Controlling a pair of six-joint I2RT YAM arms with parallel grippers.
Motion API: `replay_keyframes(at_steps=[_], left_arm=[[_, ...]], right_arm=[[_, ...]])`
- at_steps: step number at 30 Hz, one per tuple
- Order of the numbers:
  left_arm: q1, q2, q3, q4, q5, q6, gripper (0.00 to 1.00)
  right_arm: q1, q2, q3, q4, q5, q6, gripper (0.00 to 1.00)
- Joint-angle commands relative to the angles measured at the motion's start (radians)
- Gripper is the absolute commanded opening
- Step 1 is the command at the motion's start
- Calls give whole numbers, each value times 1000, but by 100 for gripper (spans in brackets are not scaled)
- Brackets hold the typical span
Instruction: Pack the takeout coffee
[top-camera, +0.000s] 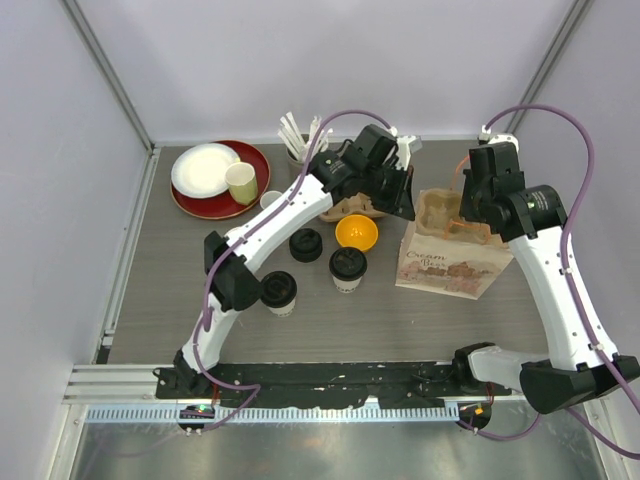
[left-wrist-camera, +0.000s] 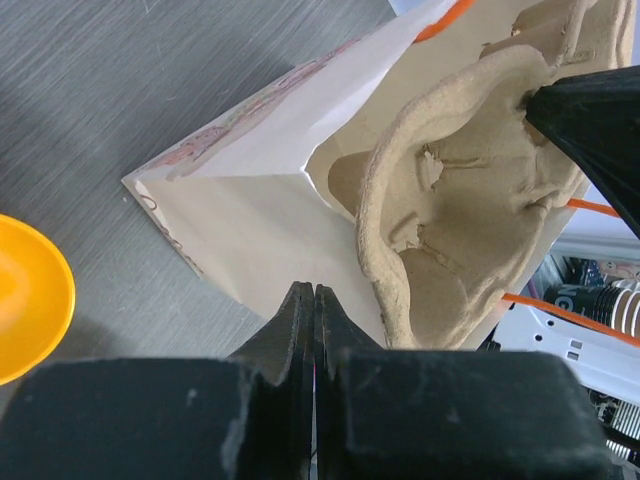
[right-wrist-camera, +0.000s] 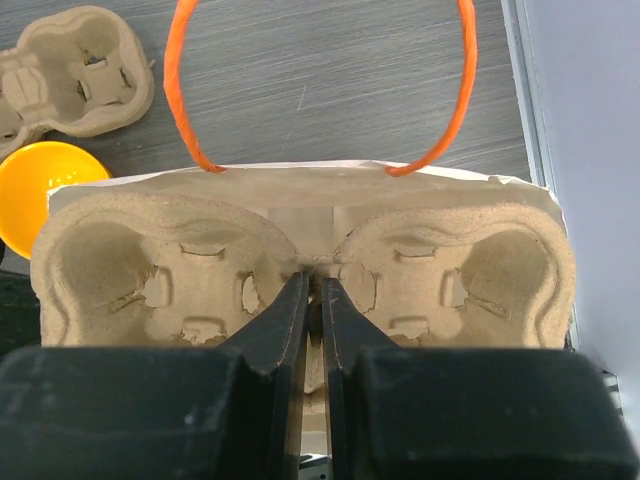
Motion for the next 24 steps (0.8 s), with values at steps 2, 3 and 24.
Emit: replay_keyframes(at_steps=[2, 3, 24], left_arm=[[-2, -105, -17, -4, 9, -10, 0], [-3, -115, -19, -6, 10, -8, 0], [-3, -112, -1, -9, 15, 22, 0]], right_arm=[[-14, -10, 12, 9, 14, -15, 1], [-14, -11, 26, -5, 20, -11, 1], [-15, -45, 70, -100, 75, 3, 1]])
